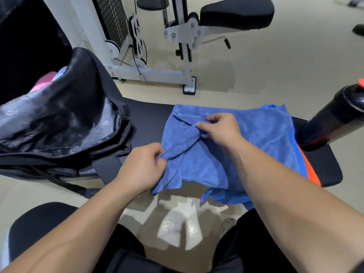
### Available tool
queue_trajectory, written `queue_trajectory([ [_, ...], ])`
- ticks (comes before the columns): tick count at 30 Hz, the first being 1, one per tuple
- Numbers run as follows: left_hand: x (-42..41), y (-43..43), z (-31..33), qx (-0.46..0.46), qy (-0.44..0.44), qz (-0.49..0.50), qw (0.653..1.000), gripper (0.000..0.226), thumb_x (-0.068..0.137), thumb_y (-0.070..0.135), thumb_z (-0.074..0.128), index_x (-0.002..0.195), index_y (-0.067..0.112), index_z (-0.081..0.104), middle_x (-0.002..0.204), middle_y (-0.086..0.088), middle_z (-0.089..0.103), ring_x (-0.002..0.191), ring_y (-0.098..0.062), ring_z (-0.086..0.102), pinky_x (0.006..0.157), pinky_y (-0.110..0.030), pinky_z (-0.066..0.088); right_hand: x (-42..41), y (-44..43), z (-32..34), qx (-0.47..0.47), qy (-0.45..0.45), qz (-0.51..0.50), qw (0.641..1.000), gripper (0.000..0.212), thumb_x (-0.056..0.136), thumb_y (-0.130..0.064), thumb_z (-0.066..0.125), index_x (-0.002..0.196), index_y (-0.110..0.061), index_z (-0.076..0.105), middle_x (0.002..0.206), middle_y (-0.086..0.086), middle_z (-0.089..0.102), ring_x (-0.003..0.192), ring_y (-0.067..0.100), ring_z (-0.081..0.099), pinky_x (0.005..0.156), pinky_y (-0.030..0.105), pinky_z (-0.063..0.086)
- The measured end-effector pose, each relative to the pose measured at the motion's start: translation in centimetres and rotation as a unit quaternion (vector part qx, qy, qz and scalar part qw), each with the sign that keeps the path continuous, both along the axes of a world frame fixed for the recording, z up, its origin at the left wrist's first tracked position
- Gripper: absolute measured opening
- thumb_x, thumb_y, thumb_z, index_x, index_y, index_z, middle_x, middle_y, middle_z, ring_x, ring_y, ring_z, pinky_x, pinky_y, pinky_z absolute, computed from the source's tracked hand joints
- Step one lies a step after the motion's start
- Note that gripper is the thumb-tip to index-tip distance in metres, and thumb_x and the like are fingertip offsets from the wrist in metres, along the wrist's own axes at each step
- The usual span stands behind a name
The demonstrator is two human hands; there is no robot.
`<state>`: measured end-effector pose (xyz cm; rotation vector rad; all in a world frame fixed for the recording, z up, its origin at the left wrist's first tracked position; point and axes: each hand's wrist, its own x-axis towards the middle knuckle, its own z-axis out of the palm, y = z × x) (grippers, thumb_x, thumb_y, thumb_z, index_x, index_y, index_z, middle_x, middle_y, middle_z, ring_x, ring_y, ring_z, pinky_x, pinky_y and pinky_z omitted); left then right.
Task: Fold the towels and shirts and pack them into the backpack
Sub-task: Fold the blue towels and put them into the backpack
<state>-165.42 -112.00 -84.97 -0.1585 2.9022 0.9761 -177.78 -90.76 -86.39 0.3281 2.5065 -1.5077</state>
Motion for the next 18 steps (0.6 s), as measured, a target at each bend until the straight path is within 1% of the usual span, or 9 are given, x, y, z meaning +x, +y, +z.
queue_trajectory([
  [1,0.0,-0.2,0.4,0.006,0.003,0.001,1.000,0.018,0.086,0.016,0.056,0.070,0.023,0.053,0.056,0.009,0.055,0.054,-0.010,0.049,0.053,-0.030,0.038,-0.2,-0.4,-0.1,-0.085,-0.019,-0.064,0.994,0.047,0.064,-0.030,0.091,0.102,-0.012,0.069,0.099,0.002,0.073,0.081,0.019,0.073,0.081,0.043,0.062],
  [2,-0.1,-0.4,0.7,0.011,0.004,-0.001,1.000,0.019,0.087,0.015,0.056,0.071,0.024,0.054,0.056,0.011,0.055,0.054,-0.009,0.049,0.052,-0.029,0.037,-0.4,-0.9,-0.1,-0.122,-0.022,-0.109,0.986,0.046,0.058,-0.027,0.091,0.096,-0.015,0.067,0.097,0.004,0.073,0.079,0.021,0.073,0.077,0.046,0.062],
  [3,-0.2,-0.6,1.1,0.015,0.007,-0.004,1.000,0.019,0.087,0.014,0.056,0.071,0.026,0.054,0.056,0.014,0.056,0.053,-0.008,0.049,0.052,-0.029,0.037,-0.7,-1.3,0.0,-0.114,-0.014,-0.131,0.985,0.042,0.057,-0.023,0.087,0.092,-0.019,0.064,0.096,0.004,0.071,0.081,0.023,0.072,0.076,0.047,0.062],
  [6,-0.5,-1.6,2.4,0.002,0.023,-0.013,1.000,0.018,0.087,0.012,0.058,0.076,0.027,0.059,0.064,0.012,0.062,0.059,-0.006,0.054,0.055,-0.024,0.039,-1.2,-3.1,0.6,-0.052,0.015,-0.113,0.992,0.032,0.072,-0.009,0.070,0.098,-0.022,0.056,0.092,-0.006,0.059,0.083,0.019,0.063,0.074,0.034,0.058],
  [9,-0.4,-2.7,3.5,-0.020,0.022,-0.010,1.000,0.017,0.085,0.011,0.062,0.077,0.027,0.064,0.069,0.010,0.065,0.067,-0.004,0.058,0.057,-0.017,0.041,-1.8,-5.6,1.4,-0.109,0.011,-0.071,0.991,0.035,0.082,0.000,0.054,0.104,-0.026,0.060,0.087,-0.005,0.057,0.069,0.017,0.052,0.056,0.024,0.043],
  [12,-0.4,-4.6,4.8,-0.065,0.037,0.016,0.997,0.014,0.084,0.011,0.064,0.079,0.024,0.066,0.071,0.009,0.066,0.071,-0.008,0.058,0.061,-0.022,0.044,-2.7,-8.3,2.9,-0.210,-0.018,-0.033,0.977,0.038,0.085,0.007,0.050,0.094,-0.023,0.070,0.092,0.005,0.067,0.076,0.021,0.059,0.063,0.028,0.050],
  [15,-0.5,-6.8,7.0,-0.119,0.079,0.059,0.988,0.011,0.085,0.013,0.065,0.081,0.023,0.067,0.071,0.009,0.064,0.073,-0.018,0.058,0.065,-0.033,0.044,-3.9,-11.2,4.8,-0.282,-0.027,-0.020,0.959,0.040,0.088,0.015,0.048,0.086,-0.019,0.069,0.096,0.003,0.067,0.079,0.019,0.064,0.065,0.026,0.059],
  [16,-0.5,-7.5,7.7,-0.131,0.093,0.070,0.985,0.011,0.085,0.014,0.066,0.080,0.024,0.066,0.068,0.010,0.062,0.072,-0.018,0.057,0.063,-0.033,0.043,-4.3,-12.3,5.3,-0.306,-0.027,-0.015,0.952,0.039,0.088,0.016,0.049,0.088,-0.018,0.069,0.099,0.005,0.067,0.084,0.020,0.067,0.070,0.027,0.061],
  [18,-0.6,-8.5,9.1,-0.153,0.106,0.079,0.979,0.011,0.086,0.017,0.065,0.079,0.025,0.065,0.067,0.011,0.061,0.070,-0.016,0.057,0.060,-0.031,0.041,-5.2,-14.4,5.9,-0.336,-0.032,-0.002,0.941,0.037,0.090,0.014,0.051,0.104,-0.014,0.069,0.110,0.010,0.068,0.100,0.025,0.069,0.082,0.031,0.061],
])
